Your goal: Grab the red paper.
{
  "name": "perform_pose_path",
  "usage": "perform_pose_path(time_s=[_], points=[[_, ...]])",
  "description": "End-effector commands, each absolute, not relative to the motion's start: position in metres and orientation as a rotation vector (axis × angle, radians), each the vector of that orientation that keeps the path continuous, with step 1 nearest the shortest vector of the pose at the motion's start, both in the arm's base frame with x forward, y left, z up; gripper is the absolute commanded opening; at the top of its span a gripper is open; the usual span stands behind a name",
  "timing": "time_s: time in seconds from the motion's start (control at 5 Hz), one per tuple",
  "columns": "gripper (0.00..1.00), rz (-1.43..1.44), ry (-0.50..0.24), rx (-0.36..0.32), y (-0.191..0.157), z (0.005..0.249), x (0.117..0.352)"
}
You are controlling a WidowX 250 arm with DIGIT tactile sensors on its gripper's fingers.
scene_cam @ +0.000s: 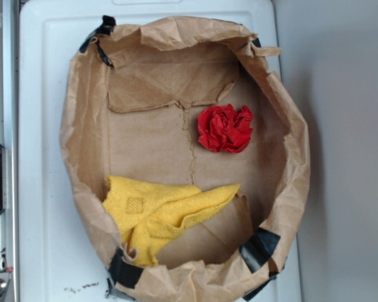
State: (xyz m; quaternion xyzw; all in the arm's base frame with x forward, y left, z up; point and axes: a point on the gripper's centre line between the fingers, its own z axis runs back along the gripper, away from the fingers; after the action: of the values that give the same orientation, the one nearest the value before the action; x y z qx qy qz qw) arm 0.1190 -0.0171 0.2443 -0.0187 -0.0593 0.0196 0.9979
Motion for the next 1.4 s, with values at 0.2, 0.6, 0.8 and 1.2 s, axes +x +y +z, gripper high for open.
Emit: perform_pose_path(time_s=[0.2,0.6,0.8,1.2], points=[[1.0,0.063,-0.163,-0.034,-0.003,0.226,0.152],[1.0,0.078,-0.188,0.015,0.042,0.203,0.227],[1.0,0.029,-0.151,0.012,0.045,0.196,0.275],[1.0,0.029,-0.151,0.012,0.045,0.196,0.275]])
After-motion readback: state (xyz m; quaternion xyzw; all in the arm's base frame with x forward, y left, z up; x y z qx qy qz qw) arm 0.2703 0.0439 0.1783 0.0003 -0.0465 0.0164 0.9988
